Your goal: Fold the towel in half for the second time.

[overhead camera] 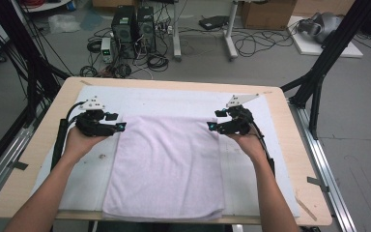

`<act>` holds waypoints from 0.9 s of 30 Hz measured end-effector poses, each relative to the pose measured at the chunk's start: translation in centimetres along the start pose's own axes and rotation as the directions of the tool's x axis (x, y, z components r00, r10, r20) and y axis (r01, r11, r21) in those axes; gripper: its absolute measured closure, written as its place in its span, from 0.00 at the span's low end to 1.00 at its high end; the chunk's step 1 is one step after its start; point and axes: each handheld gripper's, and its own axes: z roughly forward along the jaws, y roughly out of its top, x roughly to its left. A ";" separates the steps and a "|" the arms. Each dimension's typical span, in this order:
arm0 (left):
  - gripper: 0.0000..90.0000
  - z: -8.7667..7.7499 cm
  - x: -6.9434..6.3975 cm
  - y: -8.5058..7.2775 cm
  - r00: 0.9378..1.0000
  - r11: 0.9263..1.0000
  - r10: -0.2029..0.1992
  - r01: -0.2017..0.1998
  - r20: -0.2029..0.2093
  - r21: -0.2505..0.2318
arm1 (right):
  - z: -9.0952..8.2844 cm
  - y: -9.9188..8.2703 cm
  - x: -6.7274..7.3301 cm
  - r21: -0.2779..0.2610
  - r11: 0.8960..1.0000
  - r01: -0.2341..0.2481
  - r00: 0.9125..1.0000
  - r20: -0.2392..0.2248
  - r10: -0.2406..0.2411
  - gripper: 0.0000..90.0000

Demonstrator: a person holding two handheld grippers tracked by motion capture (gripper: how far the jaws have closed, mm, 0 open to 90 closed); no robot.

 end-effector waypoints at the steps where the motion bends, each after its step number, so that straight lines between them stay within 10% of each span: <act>1: 0.49 0.1 0.2 0.2 1.000 1.000 0.001 -0.001 -0.006 -0.002 | 0.1 0.2 -0.5 0.010 1.000 -0.013 1.000 0.002 0.013 0.41; 20: 0.59 5.4 4.7 -2.5 0.988 0.993 -0.092 0.101 -0.126 0.062 | 4.2 -2.3 -3.8 0.111 0.987 -0.116 0.989 0.108 0.104 0.46; 27: 0.56 7.2 5.1 -3.5 0.983 0.981 -0.161 0.169 -0.082 0.092 | 5.6 -4.0 -5.2 0.154 0.973 -0.170 0.980 0.129 0.151 0.43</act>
